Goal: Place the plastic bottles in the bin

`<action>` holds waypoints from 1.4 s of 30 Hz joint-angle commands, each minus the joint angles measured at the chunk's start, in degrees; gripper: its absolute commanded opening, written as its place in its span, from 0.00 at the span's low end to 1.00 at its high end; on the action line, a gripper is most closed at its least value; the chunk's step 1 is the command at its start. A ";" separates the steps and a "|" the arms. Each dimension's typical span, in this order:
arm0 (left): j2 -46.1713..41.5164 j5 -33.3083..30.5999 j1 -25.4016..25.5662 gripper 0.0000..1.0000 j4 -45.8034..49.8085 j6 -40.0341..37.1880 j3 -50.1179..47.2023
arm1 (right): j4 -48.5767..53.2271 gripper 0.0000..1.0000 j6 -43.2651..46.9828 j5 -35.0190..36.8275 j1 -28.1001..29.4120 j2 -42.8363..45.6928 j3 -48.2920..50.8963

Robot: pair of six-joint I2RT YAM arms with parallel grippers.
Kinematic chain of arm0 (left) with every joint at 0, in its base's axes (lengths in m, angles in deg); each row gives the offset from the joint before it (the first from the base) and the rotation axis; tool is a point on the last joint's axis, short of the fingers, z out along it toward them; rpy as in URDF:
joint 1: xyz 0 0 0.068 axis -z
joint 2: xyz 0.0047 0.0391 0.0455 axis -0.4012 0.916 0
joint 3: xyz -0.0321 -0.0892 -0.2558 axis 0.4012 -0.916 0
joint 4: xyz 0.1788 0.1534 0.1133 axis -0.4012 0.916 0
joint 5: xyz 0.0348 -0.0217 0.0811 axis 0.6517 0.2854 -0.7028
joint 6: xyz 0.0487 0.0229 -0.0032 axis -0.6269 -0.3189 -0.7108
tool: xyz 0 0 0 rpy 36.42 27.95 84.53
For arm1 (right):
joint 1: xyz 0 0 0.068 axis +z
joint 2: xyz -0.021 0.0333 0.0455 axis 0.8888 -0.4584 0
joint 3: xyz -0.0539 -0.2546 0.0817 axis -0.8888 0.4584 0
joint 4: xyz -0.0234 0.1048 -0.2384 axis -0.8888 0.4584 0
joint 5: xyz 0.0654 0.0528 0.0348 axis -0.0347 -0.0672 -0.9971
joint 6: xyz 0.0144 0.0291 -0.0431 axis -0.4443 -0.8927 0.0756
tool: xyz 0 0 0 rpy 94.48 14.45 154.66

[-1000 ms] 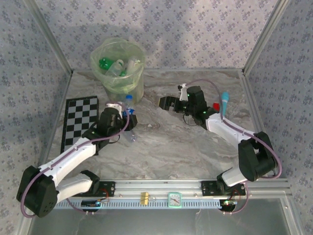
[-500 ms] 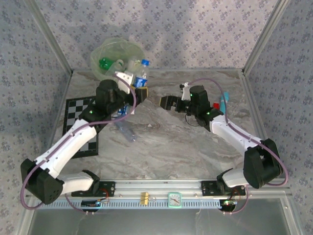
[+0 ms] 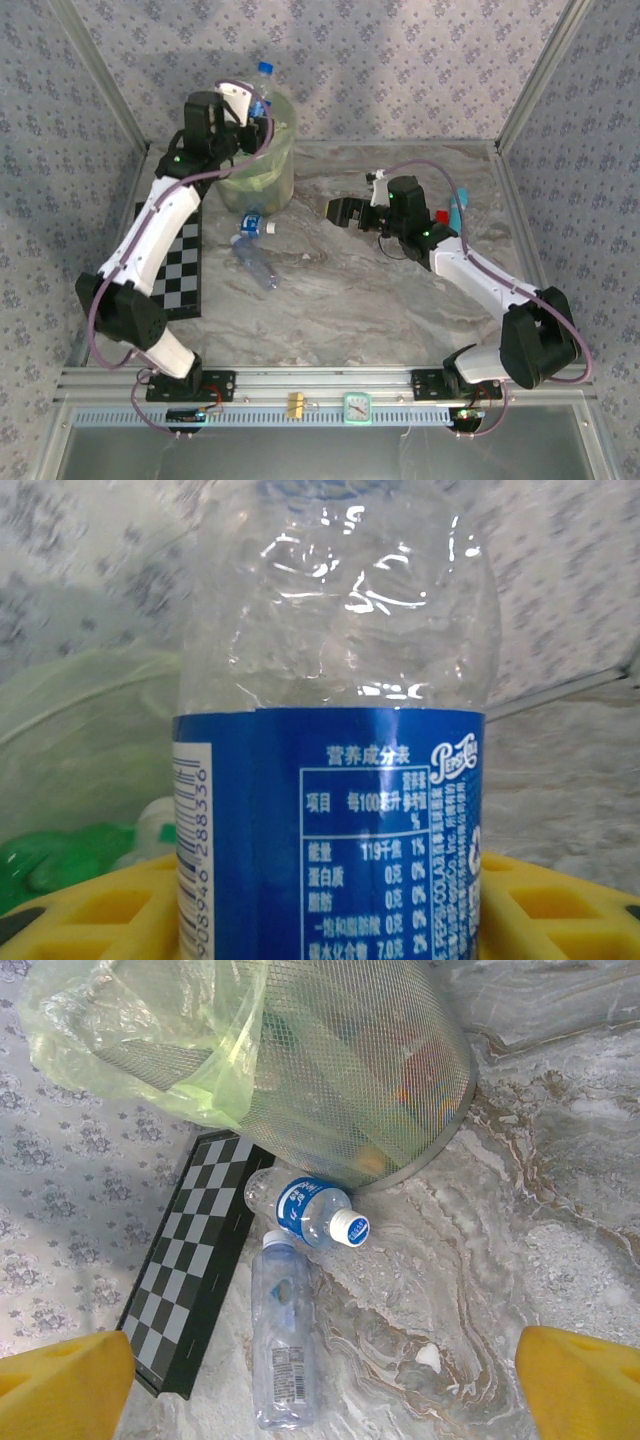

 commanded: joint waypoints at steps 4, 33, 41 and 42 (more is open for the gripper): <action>7.47 0.87 -4.36 0.42 10.45 2.25 9.46 | 2.04 1.00 2.57 1.54 0.44 2.42 0.57; -2.07 3.75 -5.65 1.00 6.28 13.00 1.45 | 2.07 1.00 3.03 2.47 0.86 1.30 1.29; -15.85 4.05 -4.49 1.00 -1.72 23.31 -21.50 | 0.40 1.00 2.42 1.74 1.25 -1.52 0.77; -17.47 3.65 -4.05 1.00 -1.98 24.43 -24.53 | 0.09 1.00 2.35 1.65 1.39 -1.97 0.67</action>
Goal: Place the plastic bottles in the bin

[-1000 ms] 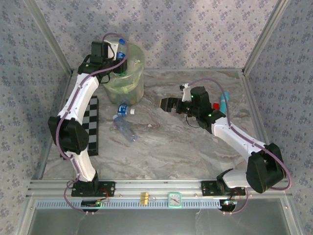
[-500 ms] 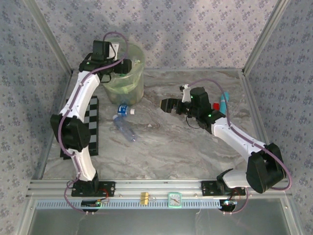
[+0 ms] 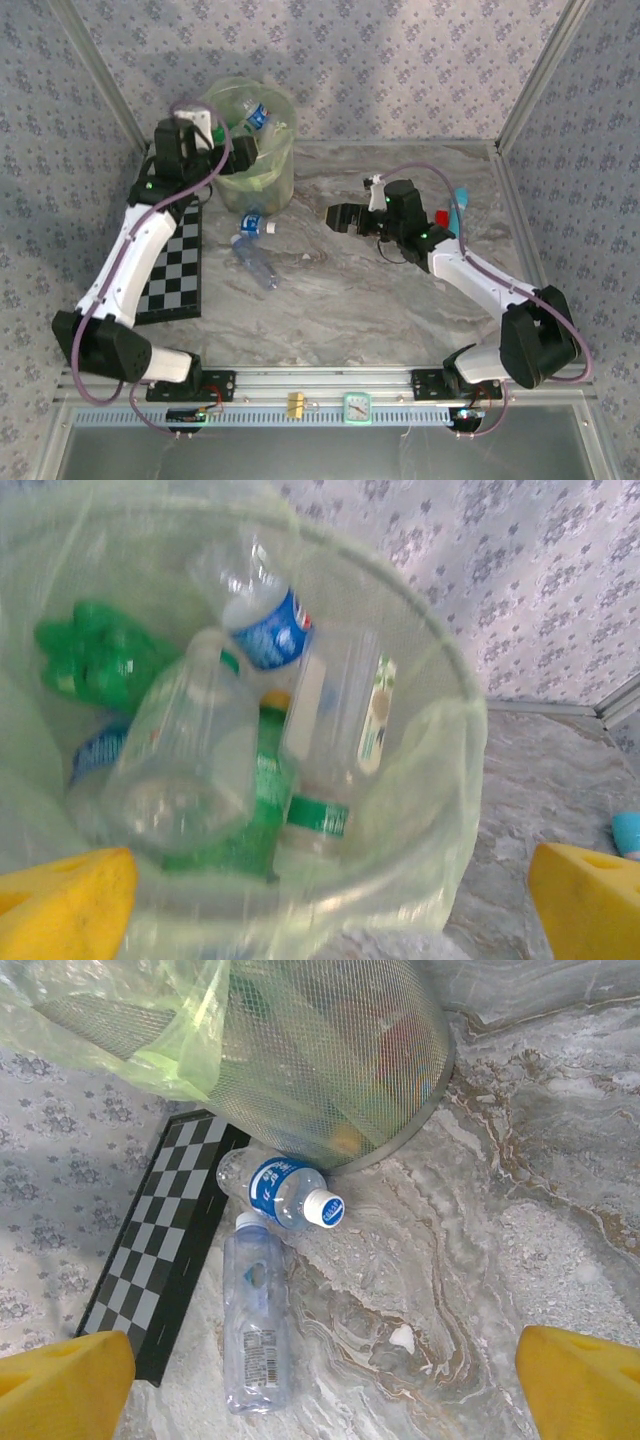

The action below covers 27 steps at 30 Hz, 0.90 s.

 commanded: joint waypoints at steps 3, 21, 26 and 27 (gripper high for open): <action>-7.61 -3.34 3.25 1.00 -3.70 9.94 -14.55 | -1.97 1.00 -0.02 -0.43 0.67 -2.20 -0.50; -19.35 -21.82 20.38 1.00 -5.22 42.11 -47.66 | -3.46 1.00 -1.96 -0.70 0.69 -5.68 -1.85; -10.80 -18.87 21.35 1.00 -6.57 40.79 -45.45 | -3.27 1.00 -2.03 -0.84 0.71 -5.28 -1.65; -8.88 -18.43 21.75 1.00 -6.82 40.67 -44.81 | -3.15 1.00 -1.94 -0.78 0.78 -5.15 -1.49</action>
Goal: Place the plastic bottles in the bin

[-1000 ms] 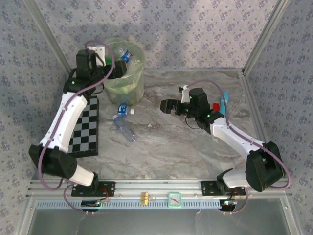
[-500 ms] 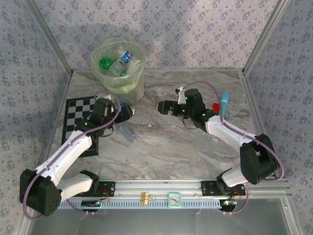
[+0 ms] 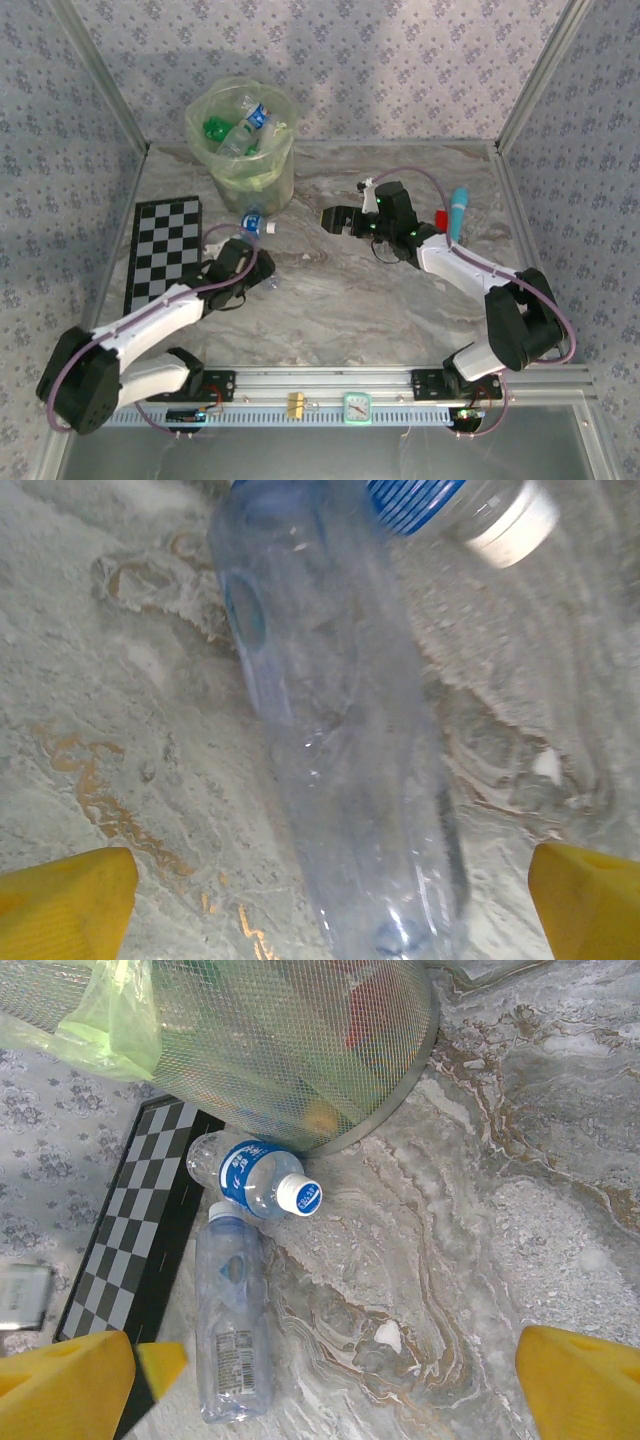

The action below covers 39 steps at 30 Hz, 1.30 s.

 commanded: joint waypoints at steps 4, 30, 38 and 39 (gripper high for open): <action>10.18 1.26 2.53 1.00 -2.20 0.48 5.32 | 0.12 1.00 -0.38 0.00 0.41 1.69 -0.32; 17.12 -4.77 3.86 0.49 -1.03 -0.25 7.71 | 1.21 1.00 1.90 0.59 0.05 4.37 1.97; 2.81 -14.30 3.80 0.40 5.51 -7.10 6.75 | -0.74 1.00 5.27 -6.30 1.07 3.24 0.92; 0.67 -15.79 3.73 0.40 6.49 -8.40 7.09 | -0.72 1.00 5.84 -7.20 1.29 3.07 0.72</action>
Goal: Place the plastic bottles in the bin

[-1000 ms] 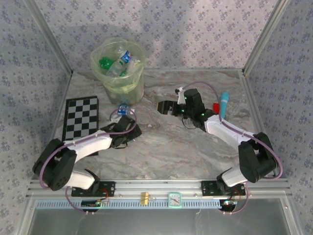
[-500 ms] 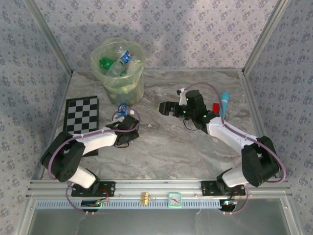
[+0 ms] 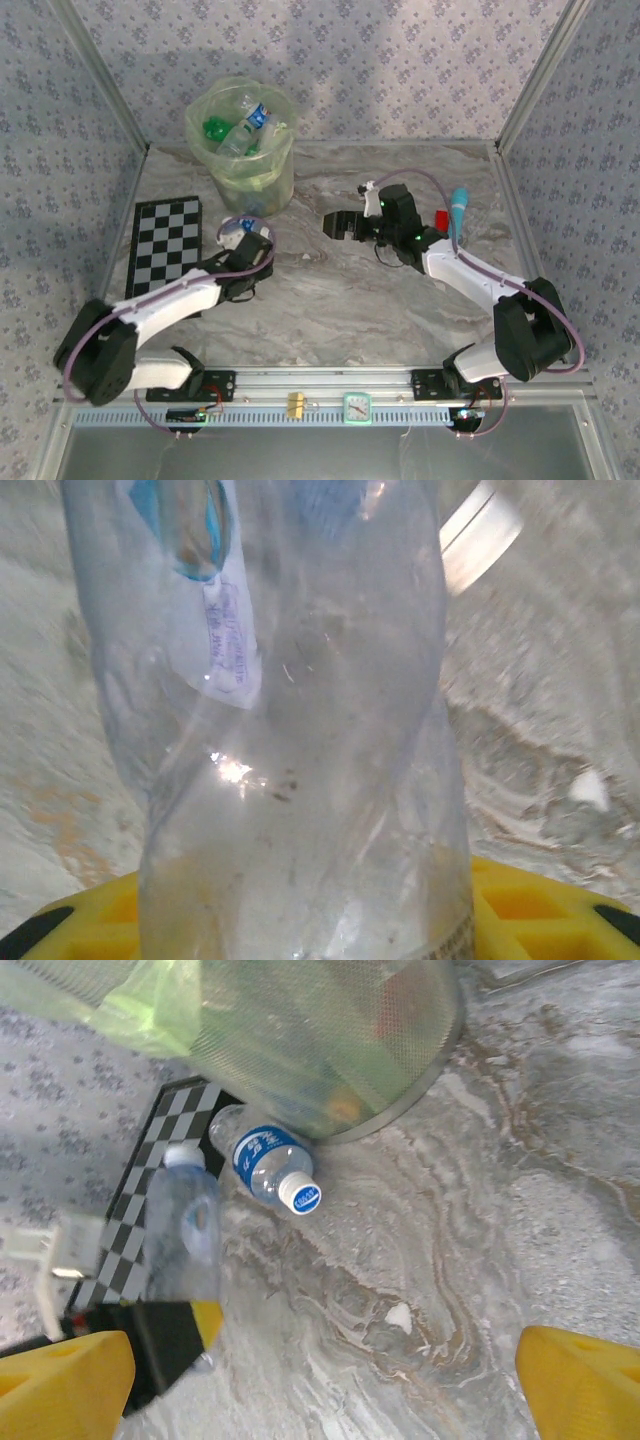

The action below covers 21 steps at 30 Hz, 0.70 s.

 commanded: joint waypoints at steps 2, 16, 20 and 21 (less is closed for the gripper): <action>-10.12 -10.69 -0.11 0.39 5.07 -8.61 1.42 | -1.55 1.00 4.31 -6.30 1.42 -0.53 -1.58; -9.98 10.40 -20.00 0.37 -3.26 -38.43 22.43 | -0.93 1.00 8.97 -10.77 5.16 -0.88 -4.38; -0.84 18.08 -23.03 0.37 -0.53 -44.17 33.82 | -0.25 1.00 9.73 -10.55 5.66 -0.45 -4.86; 1.24 19.46 -23.45 0.37 0.11 -45.31 36.33 | -0.13 1.00 9.91 -10.32 5.77 -0.28 -4.91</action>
